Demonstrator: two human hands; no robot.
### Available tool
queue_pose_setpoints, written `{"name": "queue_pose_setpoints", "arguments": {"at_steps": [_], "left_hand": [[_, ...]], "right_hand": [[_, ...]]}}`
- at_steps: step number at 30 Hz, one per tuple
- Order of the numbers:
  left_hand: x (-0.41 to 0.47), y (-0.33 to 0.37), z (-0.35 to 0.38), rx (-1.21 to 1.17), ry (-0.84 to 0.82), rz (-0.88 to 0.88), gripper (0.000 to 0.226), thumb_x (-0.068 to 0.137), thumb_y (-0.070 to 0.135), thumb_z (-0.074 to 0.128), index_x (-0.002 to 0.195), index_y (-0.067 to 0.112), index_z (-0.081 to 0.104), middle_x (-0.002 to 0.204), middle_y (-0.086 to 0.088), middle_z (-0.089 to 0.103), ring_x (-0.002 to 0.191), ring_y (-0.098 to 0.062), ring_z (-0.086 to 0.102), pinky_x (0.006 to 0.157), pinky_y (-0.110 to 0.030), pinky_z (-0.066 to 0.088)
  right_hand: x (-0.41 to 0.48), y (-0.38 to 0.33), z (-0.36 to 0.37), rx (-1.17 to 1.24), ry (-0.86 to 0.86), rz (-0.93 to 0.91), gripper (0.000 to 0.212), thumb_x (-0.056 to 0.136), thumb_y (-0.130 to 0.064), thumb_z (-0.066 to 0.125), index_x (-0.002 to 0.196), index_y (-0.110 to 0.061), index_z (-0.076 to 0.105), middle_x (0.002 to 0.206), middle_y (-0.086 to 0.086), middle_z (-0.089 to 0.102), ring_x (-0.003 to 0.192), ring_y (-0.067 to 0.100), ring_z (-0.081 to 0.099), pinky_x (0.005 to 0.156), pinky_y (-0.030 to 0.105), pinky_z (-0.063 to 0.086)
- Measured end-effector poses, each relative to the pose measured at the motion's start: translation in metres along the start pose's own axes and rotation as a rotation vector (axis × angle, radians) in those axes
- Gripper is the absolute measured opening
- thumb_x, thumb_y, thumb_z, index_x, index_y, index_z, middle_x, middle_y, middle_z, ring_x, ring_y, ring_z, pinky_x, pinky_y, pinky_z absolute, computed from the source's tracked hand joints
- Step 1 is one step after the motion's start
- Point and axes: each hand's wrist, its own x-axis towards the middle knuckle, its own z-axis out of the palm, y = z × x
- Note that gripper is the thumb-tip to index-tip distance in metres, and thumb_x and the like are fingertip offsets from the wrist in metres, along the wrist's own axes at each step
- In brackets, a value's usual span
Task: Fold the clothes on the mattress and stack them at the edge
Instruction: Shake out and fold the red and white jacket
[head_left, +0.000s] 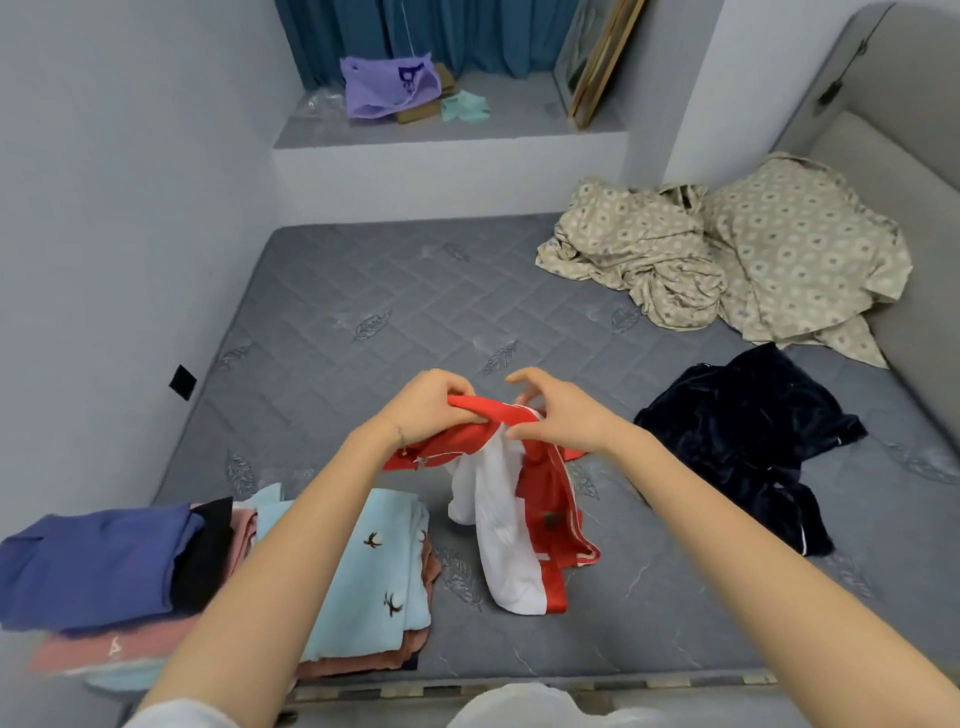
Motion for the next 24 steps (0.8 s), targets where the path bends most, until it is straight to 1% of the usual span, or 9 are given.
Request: {"name": "queue_pose_setpoints", "arguments": {"at_steps": [3, 5, 9, 12, 14, 16, 18, 21, 24], "left_hand": [[0.011, 0.009, -0.004, -0.057, -0.008, 0.079, 0.019, 0.075, 0.024, 0.079, 0.063, 0.015, 0.066, 0.058, 0.010, 0.058, 0.055, 0.001, 0.048, 0.056, -0.017, 0.038], [0.014, 0.011, -0.004, -0.107, -0.039, 0.089, 0.023, 0.076, 0.025, 0.079, 0.065, 0.009, 0.066, 0.060, 0.003, 0.057, 0.057, -0.002, 0.046, 0.058, -0.020, 0.037], [0.009, -0.014, -0.005, -0.383, -0.083, -0.023, 0.003, 0.085, 0.024, 0.072, 0.084, 0.023, 0.069, 0.073, 0.011, 0.070, 0.068, -0.001, 0.063, 0.066, -0.015, 0.047], [-0.001, -0.047, -0.001, -0.444, -0.176, -0.074, 0.030, 0.084, 0.020, 0.073, 0.112, 0.025, 0.061, 0.103, 0.013, 0.070, 0.093, -0.002, 0.065, 0.083, -0.018, 0.049], [-0.005, -0.064, 0.008, -0.430, -0.215, -0.107, 0.057, 0.081, 0.018, 0.077, 0.129, 0.025, 0.049, 0.122, 0.016, 0.061, 0.107, 0.002, 0.058, 0.088, -0.011, 0.045], [-0.006, -0.073, 0.019, -0.401, -0.173, -0.190, 0.081, 0.078, 0.021, 0.079, 0.143, 0.024, 0.031, 0.136, 0.016, 0.046, 0.115, 0.006, 0.049, 0.092, -0.007, 0.037], [-0.002, -0.074, 0.028, -0.403, -0.132, -0.280, 0.093, 0.079, 0.031, 0.078, 0.149, 0.024, 0.016, 0.141, 0.013, 0.034, 0.126, -0.001, 0.038, 0.103, -0.018, 0.032], [0.008, -0.067, 0.036, -0.381, -0.184, -0.306, 0.085, 0.086, 0.043, 0.066, 0.150, 0.024, 0.013, 0.149, 0.005, 0.031, 0.139, -0.011, 0.028, 0.114, -0.033, 0.026], [0.019, -0.048, 0.040, -0.415, -0.223, -0.183, 0.062, 0.093, 0.045, 0.054, 0.146, 0.029, 0.025, 0.148, 0.010, 0.034, 0.138, -0.007, 0.030, 0.115, -0.034, 0.026]], "right_hand": [[0.003, -0.011, 0.008, -0.138, 0.018, -0.050, 0.022, 0.078, -0.034, 0.076, 0.090, -0.024, 0.060, 0.077, -0.010, 0.057, 0.068, 0.006, 0.049, 0.065, 0.026, 0.036], [0.004, -0.012, 0.007, -0.117, 0.080, -0.043, 0.022, 0.083, -0.030, 0.072, 0.074, -0.016, 0.058, 0.063, -0.007, 0.049, 0.060, 0.007, 0.044, 0.062, 0.029, 0.032], [-0.003, -0.007, -0.004, 0.112, 0.092, -0.003, 0.023, 0.088, -0.020, 0.068, 0.075, -0.002, 0.061, 0.065, 0.004, 0.047, 0.062, 0.012, 0.041, 0.062, 0.027, 0.031], [-0.011, -0.004, -0.012, 0.416, 0.089, 0.053, 0.026, 0.092, -0.015, 0.063, 0.091, 0.011, 0.061, 0.083, 0.012, 0.058, 0.079, 0.017, 0.052, 0.075, 0.031, 0.042], [-0.015, -0.003, -0.019, 0.597, 0.086, 0.082, 0.028, 0.093, -0.013, 0.060, 0.108, 0.010, 0.062, 0.099, 0.013, 0.065, 0.090, 0.018, 0.061, 0.086, 0.033, 0.049], [-0.017, -0.007, -0.027, 0.735, 0.074, 0.070, 0.023, 0.095, -0.012, 0.057, 0.111, 0.002, 0.064, 0.100, 0.009, 0.069, 0.089, 0.016, 0.065, 0.082, 0.028, 0.053], [-0.018, -0.012, -0.036, 0.820, 0.079, 0.049, 0.018, 0.096, -0.012, 0.053, 0.109, -0.006, 0.064, 0.099, 0.006, 0.070, 0.089, 0.014, 0.067, 0.080, 0.024, 0.052], [-0.018, -0.020, -0.049, 0.860, 0.125, 0.032, 0.023, 0.097, -0.015, 0.050, 0.116, -0.005, 0.061, 0.108, 0.011, 0.066, 0.097, 0.020, 0.063, 0.089, 0.031, 0.047], [-0.016, -0.027, -0.057, 0.920, 0.143, 0.011, 0.026, 0.099, -0.016, 0.047, 0.118, -0.003, 0.060, 0.110, 0.011, 0.066, 0.098, 0.021, 0.063, 0.090, 0.031, 0.049]]}}
